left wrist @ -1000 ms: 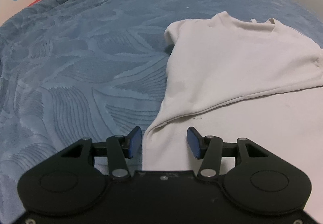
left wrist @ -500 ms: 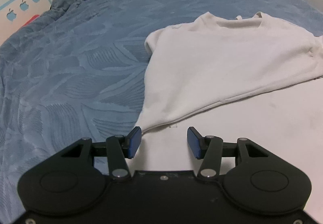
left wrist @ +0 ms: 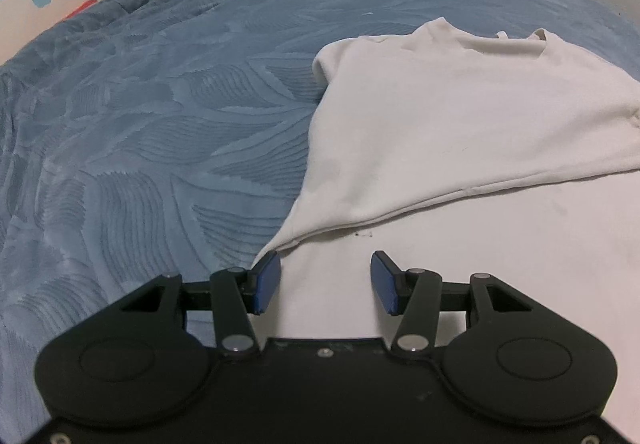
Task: Fold small clothes
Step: 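Lift the sleeve with the right tool and fold it across the body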
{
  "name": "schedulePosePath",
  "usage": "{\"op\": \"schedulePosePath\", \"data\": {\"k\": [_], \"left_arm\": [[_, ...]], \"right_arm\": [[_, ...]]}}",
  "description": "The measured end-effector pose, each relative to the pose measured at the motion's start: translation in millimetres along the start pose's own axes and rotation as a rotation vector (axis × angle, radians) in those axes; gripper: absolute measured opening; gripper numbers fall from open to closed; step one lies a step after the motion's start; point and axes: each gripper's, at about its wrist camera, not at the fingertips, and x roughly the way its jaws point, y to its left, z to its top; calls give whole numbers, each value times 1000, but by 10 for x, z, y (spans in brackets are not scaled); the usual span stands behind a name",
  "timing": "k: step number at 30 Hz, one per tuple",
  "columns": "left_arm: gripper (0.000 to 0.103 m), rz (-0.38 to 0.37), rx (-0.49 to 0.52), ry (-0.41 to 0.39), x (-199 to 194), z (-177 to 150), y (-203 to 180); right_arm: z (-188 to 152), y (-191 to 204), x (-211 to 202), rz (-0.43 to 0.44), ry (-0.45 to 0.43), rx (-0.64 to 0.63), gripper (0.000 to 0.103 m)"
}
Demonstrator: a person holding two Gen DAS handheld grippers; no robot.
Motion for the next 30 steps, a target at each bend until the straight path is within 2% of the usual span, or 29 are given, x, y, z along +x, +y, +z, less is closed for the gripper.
{"op": "schedulePosePath", "data": {"k": [3, 7, 10, 12, 18, 21, 23, 25, 30], "left_arm": [[52, 28, 1, -15, -63, -7, 92], [52, 37, -22, -36, -91, 14, 309], [52, 68, -48, -16, -60, 40, 452], [52, 64, -62, -14, -79, 27, 548], [52, -72, -60, -41, -83, 21, 679], [52, -183, -109, -30, -48, -13, 701], [52, -221, -128, -34, -44, -32, 693], [52, -254, -140, -47, -49, -38, 680], [52, -365, -178, -71, -84, -12, 673]], "right_arm": [[-57, 173, -258, 35, -61, -74, 9], [-256, 634, -430, 113, -35, -214, 9], [-562, 1091, -642, 220, -26, -321, 9], [-892, 1436, -827, 298, -27, -409, 9], [-1918, 2456, -1230, 484, 95, -561, 9], [-2356, 2917, -1458, 520, 104, -670, 9], [-2606, 3168, -1596, 565, 151, -691, 9], [-2788, 3349, -1758, 619, 195, -701, 9], [-3096, 3659, -2071, 715, 222, -740, 9]]}}
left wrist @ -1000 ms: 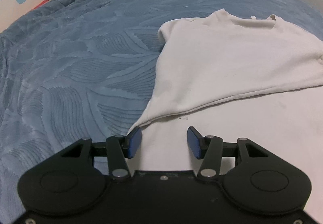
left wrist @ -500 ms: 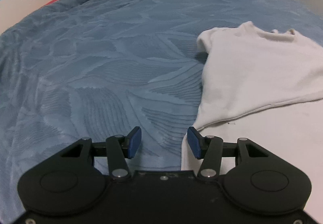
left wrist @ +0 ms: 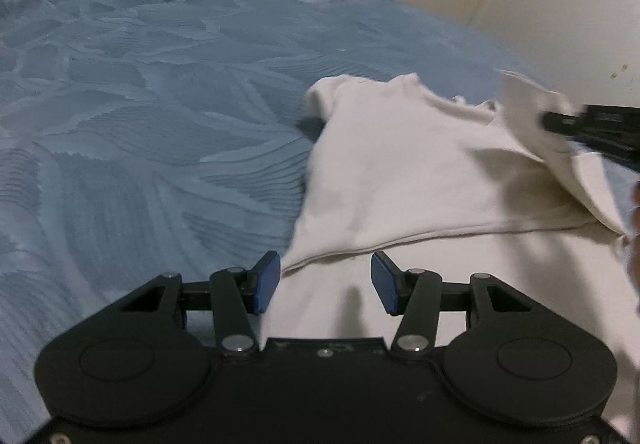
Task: Fold small clothes
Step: 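Lift the sleeve with the right tool and fold it across the body, then lower the sleeve onto the shirt and open the right tool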
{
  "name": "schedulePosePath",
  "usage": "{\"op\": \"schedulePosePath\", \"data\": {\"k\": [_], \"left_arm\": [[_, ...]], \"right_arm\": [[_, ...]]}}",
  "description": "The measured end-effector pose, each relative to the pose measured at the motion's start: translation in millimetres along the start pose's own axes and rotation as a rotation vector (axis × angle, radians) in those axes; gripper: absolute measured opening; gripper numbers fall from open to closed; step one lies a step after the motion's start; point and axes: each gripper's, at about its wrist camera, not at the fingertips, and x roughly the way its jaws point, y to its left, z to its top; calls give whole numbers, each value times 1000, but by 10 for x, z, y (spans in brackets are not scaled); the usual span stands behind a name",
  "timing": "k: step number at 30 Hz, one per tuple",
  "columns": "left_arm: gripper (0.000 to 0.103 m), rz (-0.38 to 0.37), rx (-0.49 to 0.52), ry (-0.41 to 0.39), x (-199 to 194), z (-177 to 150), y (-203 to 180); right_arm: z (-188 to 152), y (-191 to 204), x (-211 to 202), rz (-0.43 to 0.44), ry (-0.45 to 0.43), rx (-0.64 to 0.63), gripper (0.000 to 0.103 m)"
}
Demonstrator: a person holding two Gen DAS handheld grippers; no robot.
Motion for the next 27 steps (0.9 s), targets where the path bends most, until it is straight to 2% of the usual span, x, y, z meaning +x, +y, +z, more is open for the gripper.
{"op": "schedulePosePath", "data": {"k": [3, 8, 13, 20, 24, 27], "left_arm": [[52, -29, -7, -7, -16, 23, 1], [52, 64, -3, 1, 19, 49, 57], [52, 75, -29, 2, -15, 18, 190], [52, 155, -32, 16, 24, 0, 296], [52, 174, -47, 14, 37, 11, 366], [52, 224, -36, 12, 40, 28, 384]], "right_arm": [[-57, 228, 63, 36, 33, 22, 9], [-239, 427, 204, 81, 81, 3, 9], [-369, 707, 258, 112, 108, -47, 9], [-492, 984, 353, 154, 163, -29, 9], [-605, 1151, 383, 133, 176, -82, 10], [-699, 1167, 544, 117, 257, -74, 10]]}}
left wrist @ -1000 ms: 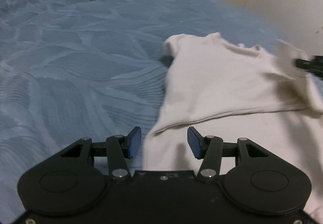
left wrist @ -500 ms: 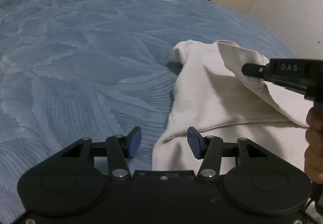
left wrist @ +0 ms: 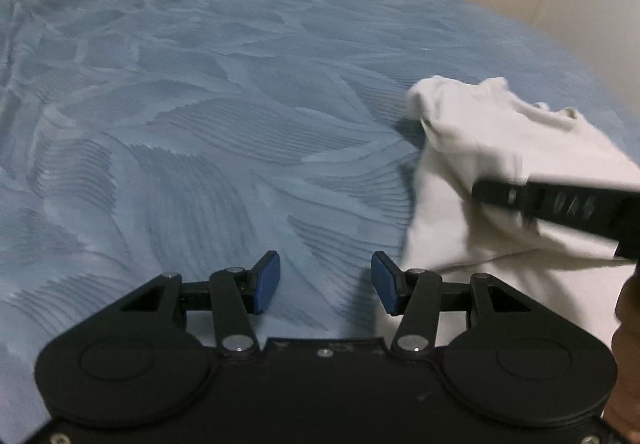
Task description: Fold small clothes
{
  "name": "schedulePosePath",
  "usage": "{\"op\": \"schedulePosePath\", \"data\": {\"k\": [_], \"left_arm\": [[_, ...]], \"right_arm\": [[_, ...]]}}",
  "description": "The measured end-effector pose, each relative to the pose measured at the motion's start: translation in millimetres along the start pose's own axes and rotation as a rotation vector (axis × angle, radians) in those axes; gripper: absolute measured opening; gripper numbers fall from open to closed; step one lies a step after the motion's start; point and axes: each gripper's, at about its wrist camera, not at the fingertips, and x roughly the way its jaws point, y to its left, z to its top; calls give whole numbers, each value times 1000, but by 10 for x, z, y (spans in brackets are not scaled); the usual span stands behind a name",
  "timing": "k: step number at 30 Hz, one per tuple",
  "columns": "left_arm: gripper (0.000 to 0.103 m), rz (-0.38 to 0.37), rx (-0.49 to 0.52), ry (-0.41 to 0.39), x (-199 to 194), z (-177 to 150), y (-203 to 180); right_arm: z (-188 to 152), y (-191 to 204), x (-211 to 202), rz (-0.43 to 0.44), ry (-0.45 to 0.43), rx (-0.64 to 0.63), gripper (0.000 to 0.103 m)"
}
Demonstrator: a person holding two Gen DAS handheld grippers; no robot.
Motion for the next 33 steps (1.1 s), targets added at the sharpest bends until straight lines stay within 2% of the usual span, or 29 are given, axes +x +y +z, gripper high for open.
{"op": "schedulePosePath", "data": {"k": [2, 3, 5, 8, 13, 16, 19, 23, 25, 29, 31, 33], "left_arm": [[52, -4, -11, 8, 7, 1, 30], [52, -12, -19, 11, 5, -6, 43], [52, -16, -19, 18, 13, -19, 41], [52, -14, 0, 20, 8, -29, 1], [52, -15, -3, 23, 5, -32, -31], [52, -14, 2, 21, -7, -42, -34], [52, -18, -5, 21, -6, -59, -20], [52, -21, -16, 29, 20, -75, -6], [52, -20, -15, 35, 31, -79, -9], [52, -9, -1, 40, -31, -106, -26], [52, -4, 1, 44, -95, -118, -36], [52, -14, 6, 41, -207, -136, -56]], "right_arm": [[-53, -14, 111, -2, 14, 5, 11], [-70, -14, 156, 3, 24, -12, 19], [-89, -41, 209, 16, 41, 4, 23], [-56, -94, 166, 72, 48, 58, 40], [-3, -45, 47, 67, 45, 63, 41], [31, -85, -145, 149, -29, 65, 41], [44, -170, -206, 121, -78, 102, 49], [-35, -236, 184, 18, 37, 93, 48], [-104, -226, 303, 1, 40, 47, 47], [-16, -210, 187, 24, 45, 61, 46], [86, -248, 35, 56, 37, 76, 46], [198, -270, -238, 54, 5, 43, 46]]}}
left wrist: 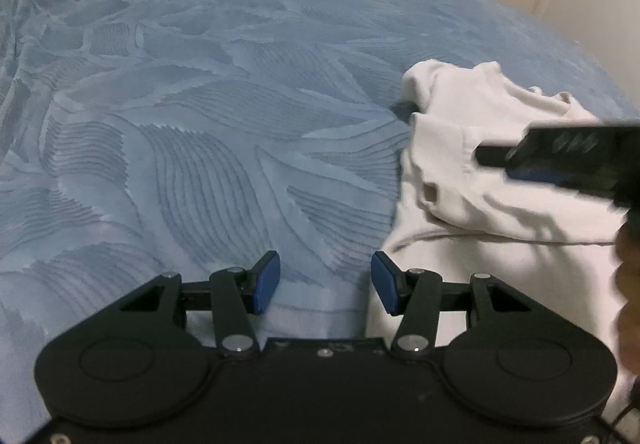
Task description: Fold small clothes
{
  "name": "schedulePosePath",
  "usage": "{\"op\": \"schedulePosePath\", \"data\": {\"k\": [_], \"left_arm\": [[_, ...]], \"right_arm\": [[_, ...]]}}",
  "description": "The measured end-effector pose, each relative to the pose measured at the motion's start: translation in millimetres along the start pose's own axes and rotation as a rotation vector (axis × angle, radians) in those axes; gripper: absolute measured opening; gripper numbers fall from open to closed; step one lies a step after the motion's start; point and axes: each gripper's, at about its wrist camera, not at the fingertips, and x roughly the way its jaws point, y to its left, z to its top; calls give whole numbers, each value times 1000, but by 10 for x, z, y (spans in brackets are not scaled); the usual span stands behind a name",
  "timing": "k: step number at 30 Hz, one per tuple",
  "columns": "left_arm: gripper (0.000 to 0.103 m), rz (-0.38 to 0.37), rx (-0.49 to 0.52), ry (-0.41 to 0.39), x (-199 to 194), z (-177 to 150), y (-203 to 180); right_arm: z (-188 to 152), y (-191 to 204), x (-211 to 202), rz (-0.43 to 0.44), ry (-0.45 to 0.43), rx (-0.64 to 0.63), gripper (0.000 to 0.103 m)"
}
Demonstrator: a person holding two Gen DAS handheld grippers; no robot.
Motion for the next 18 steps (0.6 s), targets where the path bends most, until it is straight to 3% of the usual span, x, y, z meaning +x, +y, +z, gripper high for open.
{"op": "schedulePosePath", "data": {"k": [3, 7, 14, 18], "left_arm": [[52, -10, 21, -7, -243, -81, -23], [52, -29, 35, 20, -559, -325, 5], [52, -4, 46, 85, -875, -897, -19], [52, -21, 24, 156, -937, -1216, -35]], "right_arm": [[67, -37, -515, -46, -53, -118, 48], [-9, -398, -1272, -150, -90, -194, 56], [-699, -1192, -2200, -327, -6, -233, 56], [-1136, -1537, -2506, -353, 33, -155, 59]]}}
